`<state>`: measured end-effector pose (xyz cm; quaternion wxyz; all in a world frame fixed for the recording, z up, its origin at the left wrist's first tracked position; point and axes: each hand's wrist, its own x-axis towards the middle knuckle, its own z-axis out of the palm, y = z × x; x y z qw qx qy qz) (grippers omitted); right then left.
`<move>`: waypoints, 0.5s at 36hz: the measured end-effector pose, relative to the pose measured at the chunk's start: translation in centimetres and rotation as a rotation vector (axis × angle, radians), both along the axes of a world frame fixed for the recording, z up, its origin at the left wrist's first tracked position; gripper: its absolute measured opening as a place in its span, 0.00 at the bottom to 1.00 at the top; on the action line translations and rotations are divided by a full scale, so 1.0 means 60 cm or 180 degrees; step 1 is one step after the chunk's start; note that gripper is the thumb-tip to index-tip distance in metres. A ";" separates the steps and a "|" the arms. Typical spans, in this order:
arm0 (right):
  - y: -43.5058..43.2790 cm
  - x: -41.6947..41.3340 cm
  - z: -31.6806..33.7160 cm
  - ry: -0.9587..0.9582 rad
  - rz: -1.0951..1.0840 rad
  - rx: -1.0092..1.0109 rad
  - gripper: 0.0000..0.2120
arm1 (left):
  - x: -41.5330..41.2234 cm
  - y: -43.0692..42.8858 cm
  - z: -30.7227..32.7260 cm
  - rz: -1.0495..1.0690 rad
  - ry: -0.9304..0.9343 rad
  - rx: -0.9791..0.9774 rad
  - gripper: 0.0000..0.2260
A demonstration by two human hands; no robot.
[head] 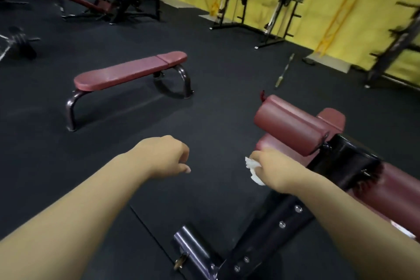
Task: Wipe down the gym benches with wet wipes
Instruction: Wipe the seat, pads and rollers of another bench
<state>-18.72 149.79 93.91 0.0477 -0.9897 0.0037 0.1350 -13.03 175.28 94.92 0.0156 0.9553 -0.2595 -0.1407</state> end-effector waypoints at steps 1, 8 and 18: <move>-0.010 0.000 -0.002 -0.0005 -0.0125 -0.0012 0.08 | 0.015 -0.011 -0.004 -0.0106 0.0013 -0.0048 0.12; -0.091 0.016 -0.009 -0.0295 -0.0731 0.0073 0.16 | 0.122 -0.110 -0.020 -0.0763 -0.0088 -0.0222 0.12; -0.178 0.063 -0.009 -0.0941 -0.1400 0.0211 0.13 | 0.268 -0.267 -0.004 -0.1514 -0.0348 -0.0437 0.11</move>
